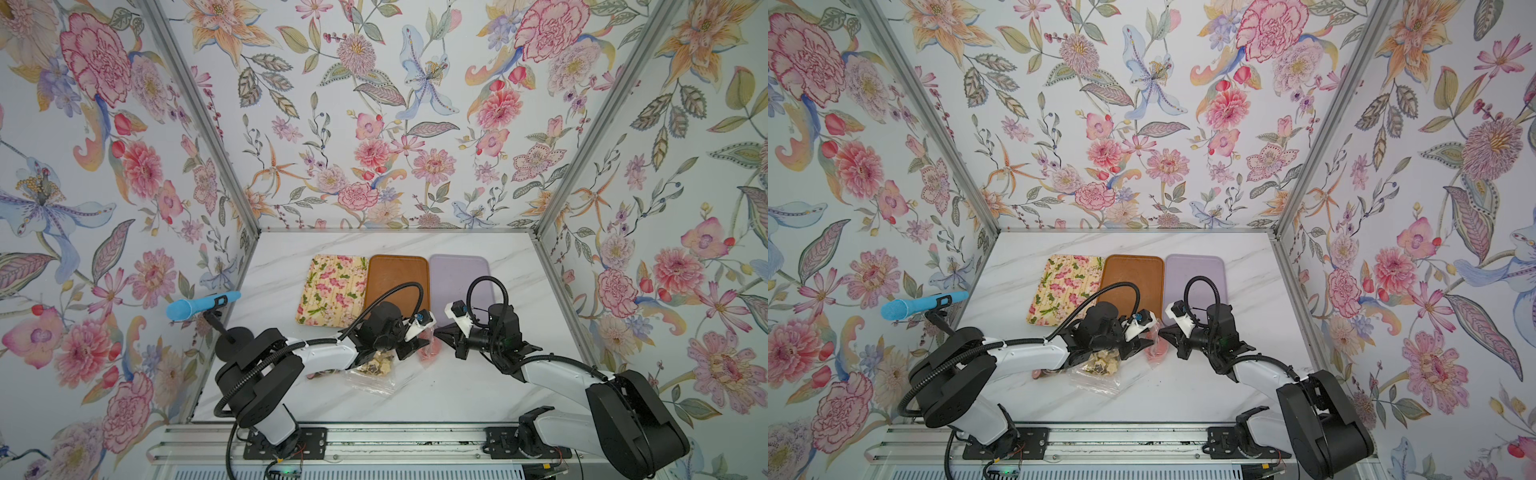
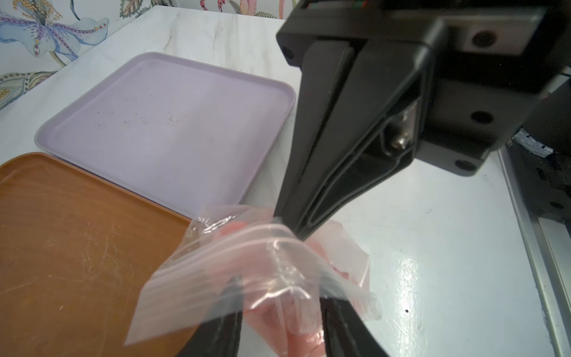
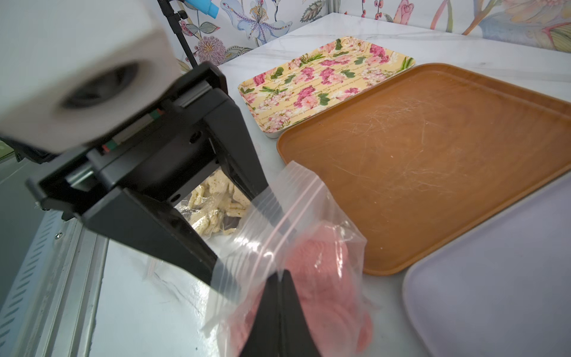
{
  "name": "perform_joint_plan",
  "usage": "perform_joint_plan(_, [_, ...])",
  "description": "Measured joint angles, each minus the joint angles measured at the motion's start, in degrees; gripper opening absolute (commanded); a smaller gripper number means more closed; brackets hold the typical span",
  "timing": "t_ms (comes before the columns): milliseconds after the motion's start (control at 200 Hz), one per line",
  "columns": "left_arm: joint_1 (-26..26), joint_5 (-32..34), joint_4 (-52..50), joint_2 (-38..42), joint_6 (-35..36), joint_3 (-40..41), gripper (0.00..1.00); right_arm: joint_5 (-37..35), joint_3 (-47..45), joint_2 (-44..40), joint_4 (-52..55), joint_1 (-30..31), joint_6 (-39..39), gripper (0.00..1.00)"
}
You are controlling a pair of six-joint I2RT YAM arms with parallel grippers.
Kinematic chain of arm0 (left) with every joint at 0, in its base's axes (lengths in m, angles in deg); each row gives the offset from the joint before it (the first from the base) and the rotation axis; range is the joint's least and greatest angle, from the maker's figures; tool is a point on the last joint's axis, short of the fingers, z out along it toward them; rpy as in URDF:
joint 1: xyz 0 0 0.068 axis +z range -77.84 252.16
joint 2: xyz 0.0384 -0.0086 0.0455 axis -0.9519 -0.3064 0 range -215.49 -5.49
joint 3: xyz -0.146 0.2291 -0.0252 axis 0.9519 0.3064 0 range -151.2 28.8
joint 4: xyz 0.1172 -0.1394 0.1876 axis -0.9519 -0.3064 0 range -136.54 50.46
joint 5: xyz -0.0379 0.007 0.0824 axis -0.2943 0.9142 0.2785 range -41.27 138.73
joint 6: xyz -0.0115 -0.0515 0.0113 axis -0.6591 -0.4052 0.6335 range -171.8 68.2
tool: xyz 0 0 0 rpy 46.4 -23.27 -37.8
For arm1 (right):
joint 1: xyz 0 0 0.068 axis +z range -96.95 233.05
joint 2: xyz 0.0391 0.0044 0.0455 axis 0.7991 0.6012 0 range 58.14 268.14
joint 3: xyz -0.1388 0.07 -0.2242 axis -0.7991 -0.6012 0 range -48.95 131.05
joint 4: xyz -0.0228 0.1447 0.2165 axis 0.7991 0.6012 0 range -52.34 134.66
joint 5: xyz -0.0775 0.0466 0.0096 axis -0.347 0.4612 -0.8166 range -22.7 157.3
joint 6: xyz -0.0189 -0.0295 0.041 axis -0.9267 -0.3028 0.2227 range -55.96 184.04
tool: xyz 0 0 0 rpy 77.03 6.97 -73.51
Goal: Pour cookies out of the ziploc bag
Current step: Open the ziploc bag at the center of the board.
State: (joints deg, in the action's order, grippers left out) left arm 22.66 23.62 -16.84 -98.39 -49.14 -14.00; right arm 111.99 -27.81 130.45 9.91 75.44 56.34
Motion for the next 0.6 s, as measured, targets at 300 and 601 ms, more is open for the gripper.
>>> perform_joint_plan(300, [0.0, 0.2, 0.0, -0.4, 0.6, -0.7, 0.08, 0.3, 0.0, 0.0, 0.0, -0.3, 0.0, 0.0])
perform_joint_plan(601, [0.0, 1.4, 0.0, -0.4, 0.8, -1.0, 0.0, 0.9, 0.0, 0.0, 0.0, -0.3, 0.1, 0.0])
